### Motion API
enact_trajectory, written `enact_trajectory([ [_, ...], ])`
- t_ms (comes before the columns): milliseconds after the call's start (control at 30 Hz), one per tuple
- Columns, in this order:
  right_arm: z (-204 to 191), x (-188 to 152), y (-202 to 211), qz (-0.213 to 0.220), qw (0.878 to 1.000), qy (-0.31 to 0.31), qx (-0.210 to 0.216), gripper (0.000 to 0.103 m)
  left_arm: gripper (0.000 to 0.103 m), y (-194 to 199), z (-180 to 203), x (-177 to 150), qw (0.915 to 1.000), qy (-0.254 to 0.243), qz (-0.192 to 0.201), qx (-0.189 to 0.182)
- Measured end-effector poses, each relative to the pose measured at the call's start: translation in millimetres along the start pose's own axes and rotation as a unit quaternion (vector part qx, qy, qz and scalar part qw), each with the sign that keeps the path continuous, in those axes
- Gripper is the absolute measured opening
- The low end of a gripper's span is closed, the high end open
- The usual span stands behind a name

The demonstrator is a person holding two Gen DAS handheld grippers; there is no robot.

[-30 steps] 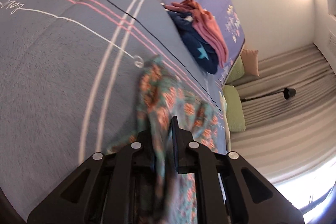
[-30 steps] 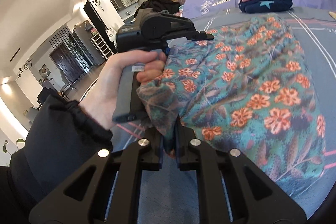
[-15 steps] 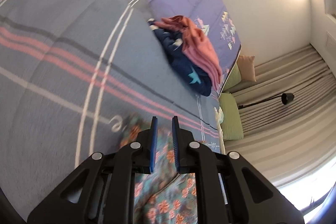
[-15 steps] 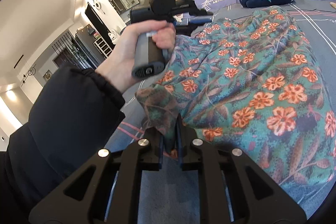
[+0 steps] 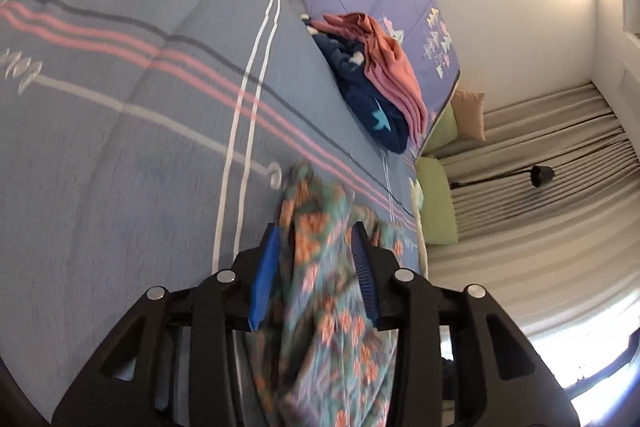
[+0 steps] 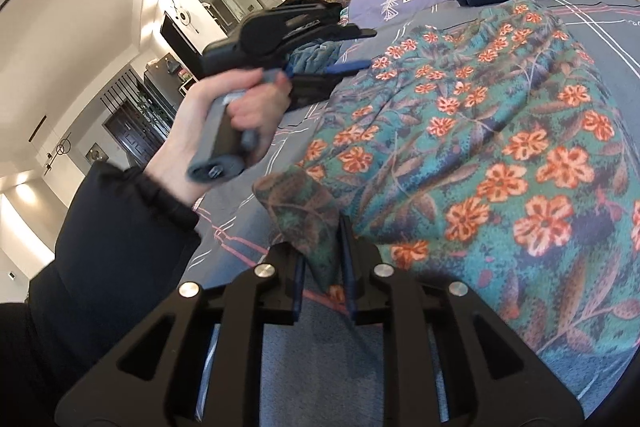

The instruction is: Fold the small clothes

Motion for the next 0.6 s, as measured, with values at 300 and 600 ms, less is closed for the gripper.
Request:
enact_trajectory([
  [300, 1.4, -1.4, 1.6, 0.000, 1.000, -0.006, 0.006, 0.017, 0.038, -12.1, 9.5, -8.9, 0.9994, 0.009, -0.021, -0.025],
  [600, 2.3, -2.9, 2.0, 0.000, 1.000, -0.011, 0.010, 0.017, 0.042, -17.5, 38.0, -15.0, 0.9967, 0.003, -0.035, -0.073],
])
Point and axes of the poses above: each gripper's, at about its wrist camera, not at the fingertips, and y roughly against the way its jaws point, z to its right, x to its top, the point moved 8 cm from there along -y, roughly the way its jaws point, and after that the axes turned 9 degrees about y, right-handed, at the moved point
